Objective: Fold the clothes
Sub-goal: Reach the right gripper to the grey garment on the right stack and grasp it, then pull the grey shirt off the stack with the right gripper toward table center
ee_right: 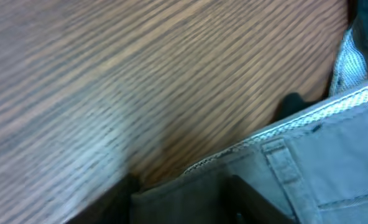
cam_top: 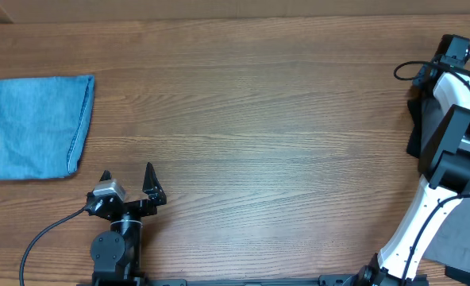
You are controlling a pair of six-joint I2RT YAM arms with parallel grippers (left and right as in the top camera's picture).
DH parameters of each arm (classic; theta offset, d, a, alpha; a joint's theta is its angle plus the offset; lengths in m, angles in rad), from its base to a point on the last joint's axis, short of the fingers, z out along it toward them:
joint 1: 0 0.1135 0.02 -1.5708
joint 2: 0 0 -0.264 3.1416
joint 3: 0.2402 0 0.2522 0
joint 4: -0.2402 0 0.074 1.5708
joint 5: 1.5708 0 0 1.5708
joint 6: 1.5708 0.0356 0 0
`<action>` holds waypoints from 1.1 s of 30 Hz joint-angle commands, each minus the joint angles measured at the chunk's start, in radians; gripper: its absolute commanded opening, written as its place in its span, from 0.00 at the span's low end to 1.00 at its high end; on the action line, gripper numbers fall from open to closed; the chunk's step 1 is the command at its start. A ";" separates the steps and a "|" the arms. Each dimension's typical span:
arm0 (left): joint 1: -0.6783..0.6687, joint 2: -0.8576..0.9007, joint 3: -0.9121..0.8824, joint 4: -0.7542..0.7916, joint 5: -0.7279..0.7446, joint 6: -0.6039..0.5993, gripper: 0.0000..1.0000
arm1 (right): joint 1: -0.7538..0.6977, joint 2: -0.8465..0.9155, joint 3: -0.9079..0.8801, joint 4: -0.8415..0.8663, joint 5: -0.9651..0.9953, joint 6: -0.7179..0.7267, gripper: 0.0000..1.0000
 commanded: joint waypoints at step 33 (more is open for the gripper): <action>0.006 -0.003 -0.003 0.003 -0.013 0.022 1.00 | 0.187 -0.943 0.000 -0.277 -0.348 0.001 0.04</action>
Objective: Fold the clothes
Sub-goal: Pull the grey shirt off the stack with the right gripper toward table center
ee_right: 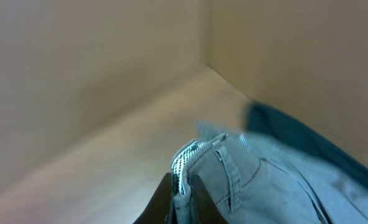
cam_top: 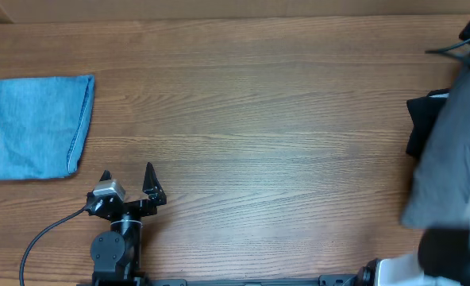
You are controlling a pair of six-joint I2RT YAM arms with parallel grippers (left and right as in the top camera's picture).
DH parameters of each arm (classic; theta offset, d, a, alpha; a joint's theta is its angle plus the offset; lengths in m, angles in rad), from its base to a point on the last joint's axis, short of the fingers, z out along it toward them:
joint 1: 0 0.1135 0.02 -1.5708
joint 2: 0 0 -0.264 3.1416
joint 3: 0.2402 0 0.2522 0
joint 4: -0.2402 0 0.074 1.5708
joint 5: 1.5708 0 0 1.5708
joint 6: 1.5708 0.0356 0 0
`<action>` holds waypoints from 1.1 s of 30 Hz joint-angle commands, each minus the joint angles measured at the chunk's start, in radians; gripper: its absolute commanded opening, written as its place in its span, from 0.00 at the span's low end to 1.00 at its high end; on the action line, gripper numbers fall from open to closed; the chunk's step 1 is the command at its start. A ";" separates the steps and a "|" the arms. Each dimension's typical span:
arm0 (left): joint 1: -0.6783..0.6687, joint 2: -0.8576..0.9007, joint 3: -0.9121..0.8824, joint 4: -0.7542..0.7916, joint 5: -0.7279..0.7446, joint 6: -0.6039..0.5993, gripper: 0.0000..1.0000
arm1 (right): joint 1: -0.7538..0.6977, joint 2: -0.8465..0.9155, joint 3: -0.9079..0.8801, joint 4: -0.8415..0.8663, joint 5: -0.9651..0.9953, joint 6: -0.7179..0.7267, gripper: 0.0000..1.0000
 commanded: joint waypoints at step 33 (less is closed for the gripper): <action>0.006 -0.003 -0.003 0.004 -0.013 0.023 1.00 | 1.007 0.209 0.013 -0.354 -0.530 0.076 0.04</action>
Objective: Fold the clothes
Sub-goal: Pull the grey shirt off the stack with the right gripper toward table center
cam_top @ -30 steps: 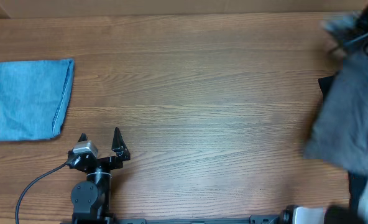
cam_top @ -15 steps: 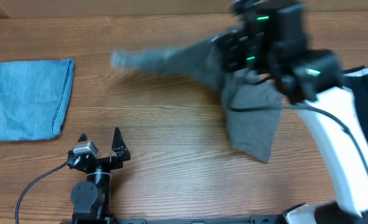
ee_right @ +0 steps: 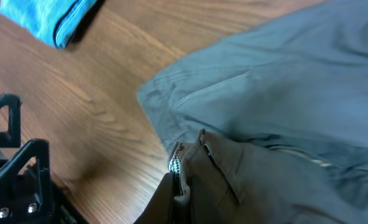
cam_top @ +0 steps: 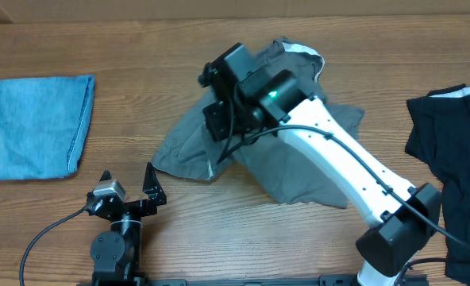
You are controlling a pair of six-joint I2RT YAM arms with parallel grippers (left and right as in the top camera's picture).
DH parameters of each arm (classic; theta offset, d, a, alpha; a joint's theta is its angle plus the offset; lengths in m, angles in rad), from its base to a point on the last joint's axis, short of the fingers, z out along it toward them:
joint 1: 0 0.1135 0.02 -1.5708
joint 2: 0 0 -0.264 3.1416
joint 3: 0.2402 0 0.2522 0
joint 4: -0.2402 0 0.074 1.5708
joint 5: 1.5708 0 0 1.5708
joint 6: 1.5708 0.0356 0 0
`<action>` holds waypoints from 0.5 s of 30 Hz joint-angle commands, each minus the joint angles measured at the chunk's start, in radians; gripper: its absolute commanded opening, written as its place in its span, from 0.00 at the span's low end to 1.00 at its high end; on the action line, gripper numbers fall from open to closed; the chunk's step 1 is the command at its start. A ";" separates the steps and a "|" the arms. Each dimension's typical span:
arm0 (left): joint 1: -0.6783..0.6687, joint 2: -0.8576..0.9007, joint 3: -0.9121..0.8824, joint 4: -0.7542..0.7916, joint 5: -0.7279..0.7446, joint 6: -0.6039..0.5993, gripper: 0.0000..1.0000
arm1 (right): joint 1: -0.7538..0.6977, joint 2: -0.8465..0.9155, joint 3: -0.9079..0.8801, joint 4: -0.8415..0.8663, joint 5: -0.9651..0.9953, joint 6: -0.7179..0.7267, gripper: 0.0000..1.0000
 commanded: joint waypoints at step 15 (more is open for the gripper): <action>0.006 -0.003 -0.003 0.004 -0.013 0.022 1.00 | 0.033 -0.008 -0.121 -0.115 0.081 0.088 0.04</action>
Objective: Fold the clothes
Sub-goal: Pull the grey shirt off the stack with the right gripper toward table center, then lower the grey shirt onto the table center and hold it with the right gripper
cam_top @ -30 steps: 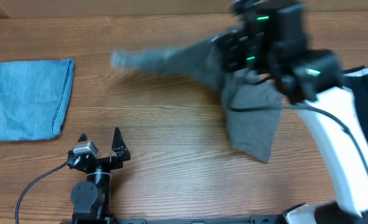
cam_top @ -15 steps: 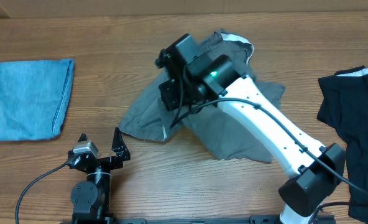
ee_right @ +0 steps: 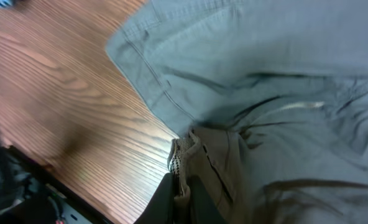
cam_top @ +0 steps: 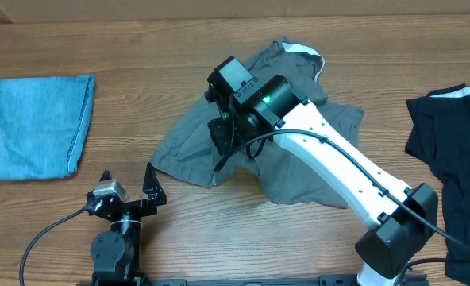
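Grey shorts (cam_top: 298, 151) lie rumpled on the middle of the wooden table, one leg reaching toward the back. My right gripper (ee_right: 181, 193) is shut on their waistband (ee_right: 185, 152), low over the table at the garment's left front corner; in the overhead view the right gripper (cam_top: 223, 139) sits above that corner. Folded blue denim (cam_top: 36, 125) lies at the far left. A black garment (cam_top: 449, 151) lies at the right edge. My left gripper (cam_top: 128, 184) rests near the front edge, fingers apart, holding nothing.
The wooden table (cam_top: 140, 48) runs the full width. The left arm's base (cam_top: 114, 246) and its cable stand at the front left. The right arm's white links (cam_top: 362, 191) cross over the shorts toward the front right.
My right gripper, still shut on the waistband, has moved a little toward the front and lower, so the shorts' left edge lies flatter on the table. The left arm is unmoved.
My right gripper was at the far right, at the waistband of grey shorts. It then held them lifted at the right edge. Later it had them spread over mid-table, and now it holds the waistband low at the shorts' left front corner.
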You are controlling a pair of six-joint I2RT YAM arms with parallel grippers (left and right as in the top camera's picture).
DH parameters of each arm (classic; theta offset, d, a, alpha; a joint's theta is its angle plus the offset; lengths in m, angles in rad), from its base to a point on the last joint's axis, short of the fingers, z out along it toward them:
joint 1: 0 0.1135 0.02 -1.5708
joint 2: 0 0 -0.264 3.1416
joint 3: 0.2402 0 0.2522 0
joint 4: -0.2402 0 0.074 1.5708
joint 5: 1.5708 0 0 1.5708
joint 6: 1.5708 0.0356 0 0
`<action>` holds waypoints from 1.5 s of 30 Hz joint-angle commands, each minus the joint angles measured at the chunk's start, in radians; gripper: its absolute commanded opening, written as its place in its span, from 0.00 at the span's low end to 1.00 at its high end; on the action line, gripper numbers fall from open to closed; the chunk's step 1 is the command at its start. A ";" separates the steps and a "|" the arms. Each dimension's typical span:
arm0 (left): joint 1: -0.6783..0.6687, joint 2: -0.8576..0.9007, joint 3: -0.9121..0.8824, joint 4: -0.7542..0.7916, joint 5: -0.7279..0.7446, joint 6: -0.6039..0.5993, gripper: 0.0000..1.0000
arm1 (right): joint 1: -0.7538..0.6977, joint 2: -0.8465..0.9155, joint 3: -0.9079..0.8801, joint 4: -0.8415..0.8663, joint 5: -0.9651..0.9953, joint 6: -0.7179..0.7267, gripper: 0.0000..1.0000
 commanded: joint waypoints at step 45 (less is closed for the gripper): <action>0.006 -0.003 -0.003 0.004 -0.013 0.023 1.00 | -0.023 -0.362 -0.259 0.101 0.104 0.039 1.00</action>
